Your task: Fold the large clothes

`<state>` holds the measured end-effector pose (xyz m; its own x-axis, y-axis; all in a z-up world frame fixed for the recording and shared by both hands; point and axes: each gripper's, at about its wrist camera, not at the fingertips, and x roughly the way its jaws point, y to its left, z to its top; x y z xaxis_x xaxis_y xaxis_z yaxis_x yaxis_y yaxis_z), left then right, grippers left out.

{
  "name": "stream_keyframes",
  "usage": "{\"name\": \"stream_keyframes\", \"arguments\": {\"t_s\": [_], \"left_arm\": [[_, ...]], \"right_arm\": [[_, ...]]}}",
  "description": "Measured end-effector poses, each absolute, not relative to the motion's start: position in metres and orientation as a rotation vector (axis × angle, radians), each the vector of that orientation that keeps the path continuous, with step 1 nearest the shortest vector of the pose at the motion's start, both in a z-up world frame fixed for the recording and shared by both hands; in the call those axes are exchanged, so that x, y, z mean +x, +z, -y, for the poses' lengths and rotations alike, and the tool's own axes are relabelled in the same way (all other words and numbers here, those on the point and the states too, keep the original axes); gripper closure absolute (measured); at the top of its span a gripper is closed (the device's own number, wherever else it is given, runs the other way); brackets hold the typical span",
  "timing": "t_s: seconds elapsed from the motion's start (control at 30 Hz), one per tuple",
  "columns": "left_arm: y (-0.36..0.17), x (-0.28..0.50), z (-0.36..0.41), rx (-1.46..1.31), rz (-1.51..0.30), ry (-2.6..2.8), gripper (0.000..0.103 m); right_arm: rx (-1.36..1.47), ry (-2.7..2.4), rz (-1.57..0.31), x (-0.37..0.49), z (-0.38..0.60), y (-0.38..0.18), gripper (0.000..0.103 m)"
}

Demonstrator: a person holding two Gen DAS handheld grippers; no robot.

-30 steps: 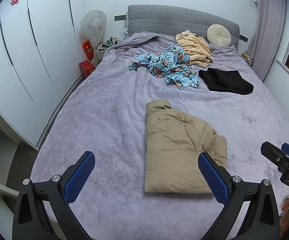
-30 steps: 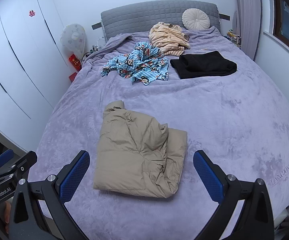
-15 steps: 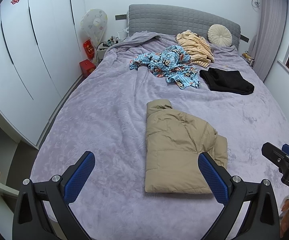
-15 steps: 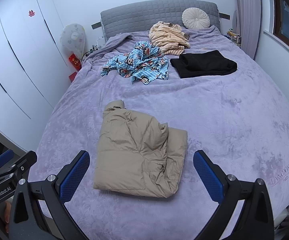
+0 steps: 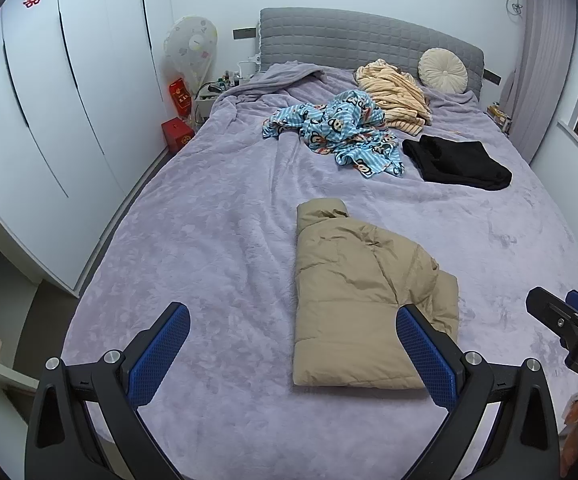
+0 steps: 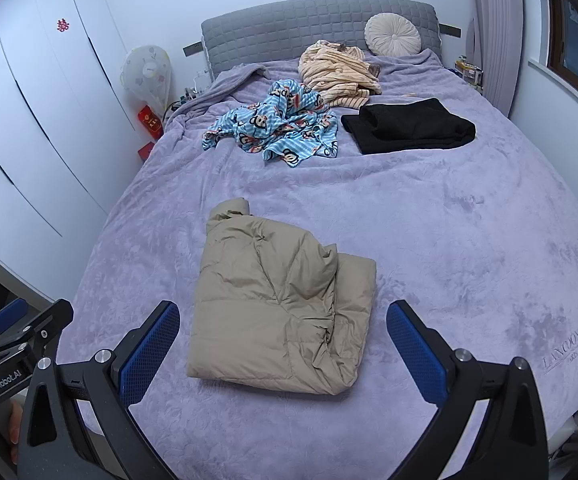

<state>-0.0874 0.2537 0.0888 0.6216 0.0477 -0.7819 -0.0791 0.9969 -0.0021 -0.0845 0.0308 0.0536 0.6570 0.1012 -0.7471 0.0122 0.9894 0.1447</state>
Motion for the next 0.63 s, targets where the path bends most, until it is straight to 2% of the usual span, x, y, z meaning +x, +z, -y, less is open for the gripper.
{"name": "stream_keyframes", "arguments": {"t_s": [0.63], "left_arm": [[0.089, -0.086, -0.269, -0.067, -0.86, 0.053, 0.0]], "right_arm": [[0.139, 0.057, -0.879, -0.086, -0.036, 0.041, 0.0]]}}
